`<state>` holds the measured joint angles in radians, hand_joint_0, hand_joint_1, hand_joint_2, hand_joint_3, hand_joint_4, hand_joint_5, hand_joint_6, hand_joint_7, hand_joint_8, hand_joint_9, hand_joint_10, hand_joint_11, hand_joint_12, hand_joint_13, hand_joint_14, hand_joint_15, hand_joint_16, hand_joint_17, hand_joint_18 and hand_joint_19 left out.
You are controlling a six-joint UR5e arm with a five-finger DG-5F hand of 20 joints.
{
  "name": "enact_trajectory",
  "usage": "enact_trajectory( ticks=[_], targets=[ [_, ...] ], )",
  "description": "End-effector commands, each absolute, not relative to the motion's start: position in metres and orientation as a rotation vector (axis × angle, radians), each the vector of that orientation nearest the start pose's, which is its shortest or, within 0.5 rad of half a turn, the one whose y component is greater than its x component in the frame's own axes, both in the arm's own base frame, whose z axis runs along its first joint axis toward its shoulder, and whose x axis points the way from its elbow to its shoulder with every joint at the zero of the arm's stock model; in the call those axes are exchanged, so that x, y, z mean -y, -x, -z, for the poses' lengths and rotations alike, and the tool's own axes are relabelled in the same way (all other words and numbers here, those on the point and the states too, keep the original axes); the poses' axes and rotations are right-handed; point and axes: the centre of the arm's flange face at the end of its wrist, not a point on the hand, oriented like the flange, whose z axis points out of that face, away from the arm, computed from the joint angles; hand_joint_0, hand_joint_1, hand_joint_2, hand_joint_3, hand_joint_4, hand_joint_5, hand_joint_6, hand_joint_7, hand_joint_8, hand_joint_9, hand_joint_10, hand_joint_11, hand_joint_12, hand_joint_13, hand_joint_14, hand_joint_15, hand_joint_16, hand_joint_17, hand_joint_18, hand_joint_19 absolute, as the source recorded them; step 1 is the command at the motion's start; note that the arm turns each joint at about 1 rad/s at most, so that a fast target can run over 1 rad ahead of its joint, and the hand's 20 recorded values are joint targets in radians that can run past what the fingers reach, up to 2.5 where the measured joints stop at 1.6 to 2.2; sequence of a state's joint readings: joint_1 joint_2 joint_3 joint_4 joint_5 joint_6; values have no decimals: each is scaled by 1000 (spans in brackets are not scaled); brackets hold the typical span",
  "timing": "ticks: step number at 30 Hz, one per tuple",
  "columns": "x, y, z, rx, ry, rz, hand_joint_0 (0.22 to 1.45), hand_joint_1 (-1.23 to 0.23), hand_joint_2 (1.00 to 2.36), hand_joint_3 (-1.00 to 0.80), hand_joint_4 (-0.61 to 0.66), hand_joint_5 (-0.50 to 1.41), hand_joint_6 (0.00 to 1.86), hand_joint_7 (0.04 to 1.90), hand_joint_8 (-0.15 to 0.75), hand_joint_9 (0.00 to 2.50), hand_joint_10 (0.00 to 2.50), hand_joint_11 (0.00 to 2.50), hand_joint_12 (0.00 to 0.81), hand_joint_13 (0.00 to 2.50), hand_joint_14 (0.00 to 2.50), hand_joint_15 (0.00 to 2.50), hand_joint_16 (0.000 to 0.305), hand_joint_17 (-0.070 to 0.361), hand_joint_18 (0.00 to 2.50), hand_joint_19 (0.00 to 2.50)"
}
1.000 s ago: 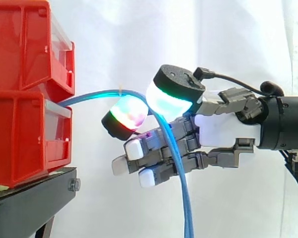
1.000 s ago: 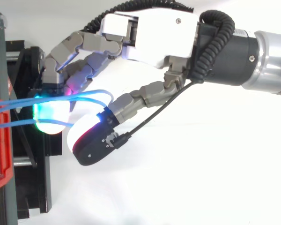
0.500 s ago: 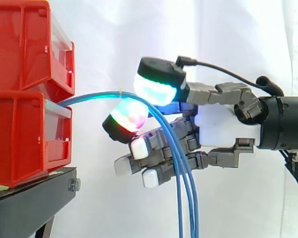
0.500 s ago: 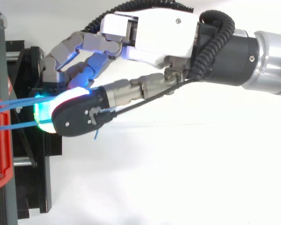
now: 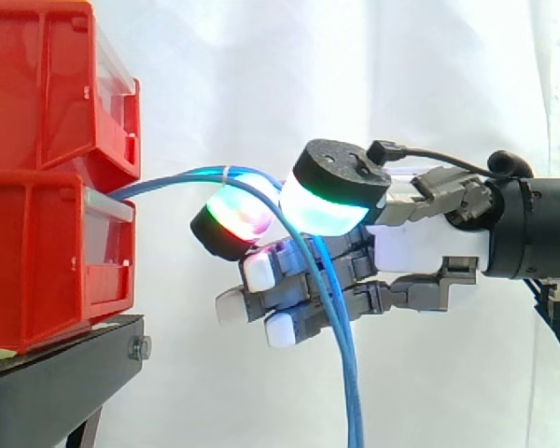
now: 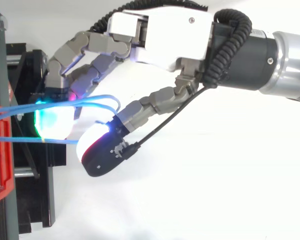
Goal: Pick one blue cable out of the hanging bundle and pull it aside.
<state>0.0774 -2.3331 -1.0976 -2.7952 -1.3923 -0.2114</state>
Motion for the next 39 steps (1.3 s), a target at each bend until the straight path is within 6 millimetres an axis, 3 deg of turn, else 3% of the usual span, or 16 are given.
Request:
enact_trajectory(
  ticks=[1, 3, 6, 9, 10, 13, 15, 16, 18, 22, 25, 26, 28, 32, 39],
  targets=[
    [94, -782, -267, -1183, -1074, -1003, 600, -1016, 1000, -500, -16, -144, 958, 737, 192, 855, 17, 561, 222, 673, 16, 371, 38, 85, 639, 432],
    [95, -782, -267, -1182, -1075, -1002, 542, -1010, 1000, -500, -1, -140, 955, 726, 196, 871, 18, 553, 226, 679, 16, 374, 39, 88, 649, 446],
    [96, -782, -267, -1181, -1074, -1000, 389, -831, 1000, -500, 50, -115, 922, 699, 262, 941, 13, 506, 279, 716, 14, 370, 50, 113, 712, 450],
    [96, -781, -267, -1182, -1075, -999, 389, -637, 1000, -500, 106, -101, 851, 739, 275, 974, 13, 470, 285, 721, 15, 363, 52, 117, 713, 464],
    [96, -781, -265, -1185, -1077, -998, 416, -512, 1000, -500, 106, -96, 818, 766, 270, 972, 13, 458, 279, 718, 16, 369, 50, 113, 695, 476],
    [97, -780, -265, -1189, -1081, -993, 533, -359, 1000, -500, 64, -87, 759, 855, 234, 966, 15, 467, 238, 686, 16, 392, 41, 92, 612, 529],
    [97, -780, -266, -1189, -1082, -995, 571, -410, 1000, -496, 52, -87, 750, 892, 229, 961, 17, 471, 233, 686, 18, 391, 39, 88, 598, 539],
    [99, -780, -266, -1188, -1082, -992, 590, -490, 1007, -419, 37, -96, 760, 920, 231, 961, 16, 480, 233, 686, 17, 396, 39, 88, 595, 532],
    [99, -780, -266, -1188, -1082, -992, 586, -515, 1012, -355, 25, -102, 772, 947, 229, 952, 18, 479, 237, 687, 17, 402, 39, 88, 594, 533],
    [99, -780, -266, -1188, -1082, -992, 573, -613, 1016, -223, 58, -144, 903, 804, 238, 912, 17, 533, 242, 678, 17, 406, 40, 90, 596, 532],
    [96, -781, -266, -1191, -1079, -993, 578, -638, 1015, -230, 70, -152, 917, 764, 240, 893, 19, 530, 242, 673, 17, 403, 40, 91, 598, 532],
    [96, -781, -266, -1191, -1079, -993, 563, -661, 1015, -312, 79, -151, 918, 743, 237, 905, 16, 524, 242, 674, 17, 403, 41, 92, 602, 530],
    [96, -781, -265, -1192, -1080, -993, 529, -574, 1003, -452, 78, -137, 896, 747, 246, 941, 16, 515, 246, 685, 17, 391, 42, 95, 613, 520],
    [98, -780, -264, -1193, -1083, -989, 568, -393, 1005, -439, 60, -122, 865, 806, 244, 979, 16, 498, 237, 693, 17, 402, 40, 91, 604, 540],
    [99, -778, -263, -1212, -1095, -974, 583, -551, 1016, -279, 67, -144, 854, 789, 235, 883, 16, 512, 242, 679, 17, 405, 41, 91, 602, 538]
  ],
)
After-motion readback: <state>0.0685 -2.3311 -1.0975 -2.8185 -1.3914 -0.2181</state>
